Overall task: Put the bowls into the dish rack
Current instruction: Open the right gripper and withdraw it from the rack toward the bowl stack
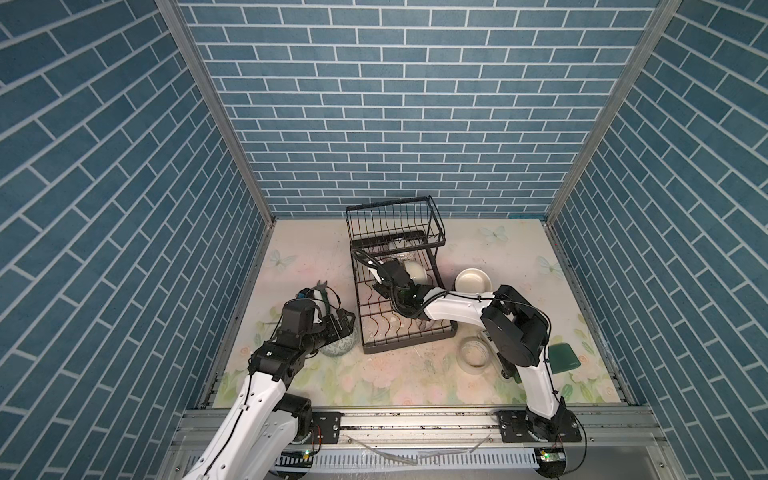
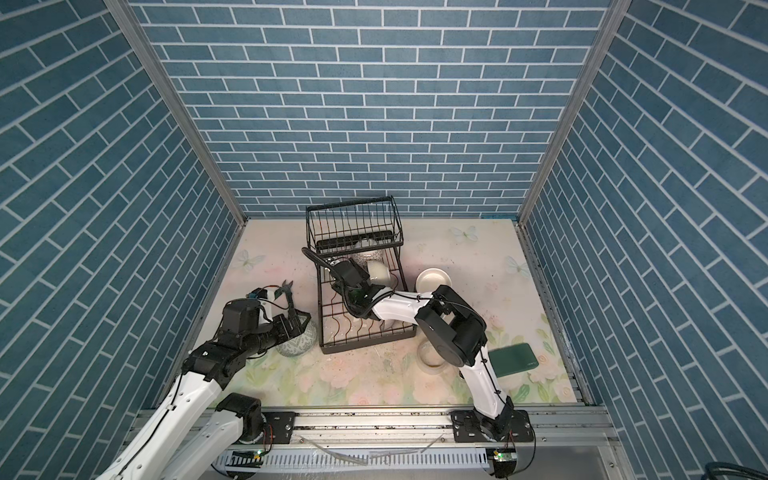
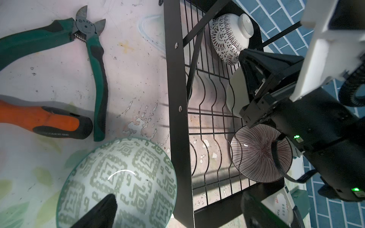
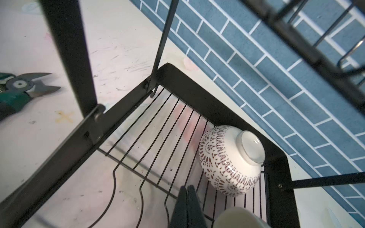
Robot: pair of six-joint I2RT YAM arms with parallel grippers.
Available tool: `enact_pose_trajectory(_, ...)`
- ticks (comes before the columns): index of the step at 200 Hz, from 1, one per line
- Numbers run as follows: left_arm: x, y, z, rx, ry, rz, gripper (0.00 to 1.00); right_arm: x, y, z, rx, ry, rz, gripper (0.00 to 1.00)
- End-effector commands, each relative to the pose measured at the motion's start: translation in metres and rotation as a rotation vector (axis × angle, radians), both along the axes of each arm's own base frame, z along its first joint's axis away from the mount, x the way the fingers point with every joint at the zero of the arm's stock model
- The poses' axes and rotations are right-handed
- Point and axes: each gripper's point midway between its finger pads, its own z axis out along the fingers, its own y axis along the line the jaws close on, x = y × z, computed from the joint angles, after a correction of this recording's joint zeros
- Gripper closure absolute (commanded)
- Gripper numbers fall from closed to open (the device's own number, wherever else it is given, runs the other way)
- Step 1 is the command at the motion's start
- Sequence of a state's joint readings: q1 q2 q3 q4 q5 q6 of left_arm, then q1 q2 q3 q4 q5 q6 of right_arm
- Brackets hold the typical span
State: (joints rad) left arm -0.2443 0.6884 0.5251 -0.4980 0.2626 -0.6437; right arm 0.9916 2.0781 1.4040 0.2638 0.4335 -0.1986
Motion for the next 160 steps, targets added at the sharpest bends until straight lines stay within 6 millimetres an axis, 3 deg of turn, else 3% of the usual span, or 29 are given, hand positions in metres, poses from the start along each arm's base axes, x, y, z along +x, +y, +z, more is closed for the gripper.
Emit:
enact_pose_trajectory(1, 0.003, 0.0, 0.013, 0.004, -0.035, -0.008, 0.0, -0.02, 0.0, 0.026, 0.097, 0.063, 0.029, 1.0)
enact_pose_trajectory(51, 0.007, -0.004, 0.022, -0.004, -0.058, -0.032, 0.0, -0.054, -0.008, 0.017, 0.095, 0.208, 0.089, 1.0)
enact_pose_trajectory(115, 0.016, -0.01, 0.028, -0.024, -0.068, -0.046, 0.0, -0.08, -0.019, -0.004, 0.026, 0.304, 0.112, 0.94)
enact_pose_trajectory(160, 0.02, -0.015, 0.034, -0.044, -0.084, -0.061, 0.0, -0.092, -0.039, 0.016, 0.056, 0.322, 0.063, 0.86)
